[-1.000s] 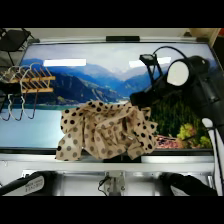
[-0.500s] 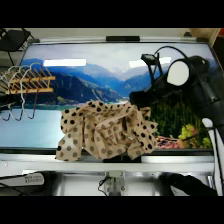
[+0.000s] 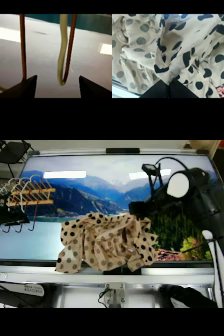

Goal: Fold the shirts.

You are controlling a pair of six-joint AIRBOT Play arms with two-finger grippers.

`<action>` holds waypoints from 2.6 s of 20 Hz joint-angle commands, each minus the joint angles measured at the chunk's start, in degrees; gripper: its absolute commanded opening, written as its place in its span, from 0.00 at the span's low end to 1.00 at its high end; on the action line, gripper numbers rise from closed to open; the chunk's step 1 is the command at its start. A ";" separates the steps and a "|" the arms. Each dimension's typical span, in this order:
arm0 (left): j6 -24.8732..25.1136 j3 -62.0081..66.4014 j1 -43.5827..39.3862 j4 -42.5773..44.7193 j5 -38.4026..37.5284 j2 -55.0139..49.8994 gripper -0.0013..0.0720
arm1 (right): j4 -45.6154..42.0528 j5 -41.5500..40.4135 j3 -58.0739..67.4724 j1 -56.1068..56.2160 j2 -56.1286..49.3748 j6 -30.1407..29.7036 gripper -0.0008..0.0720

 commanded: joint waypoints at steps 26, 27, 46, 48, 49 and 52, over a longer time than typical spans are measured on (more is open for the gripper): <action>3.50 7.87 -3.56 0.07 -4.52 -4.22 0.08 | -2.40 -2.29 0.00 -0.04 0.00 -0.76 0.12; 2.08 8.92 -3.56 0.04 -4.46 -3.54 0.08 | -2.40 -2.27 0.00 -0.04 0.00 -1.01 0.12; -10.05 -3.19 -52.33 -3.65 -22.21 36.28 0.08 | -18.53 1.31 3.69 -0.15 0.04 -2.29 0.11; -9.27 -10.73 -61.00 -0.66 -25.92 40.83 0.08 | -21.97 1.84 6.05 -0.76 0.04 -2.51 0.11; -9.22 -13.86 -64.65 -0.63 -27.82 42.99 0.08 | -22.36 1.88 6.69 -1.70 0.04 -2.69 0.11; -10.62 -18.75 -73.92 -0.61 -32.81 47.17 0.08 | -21.22 2.08 7.02 -5.14 0.04 -2.69 0.11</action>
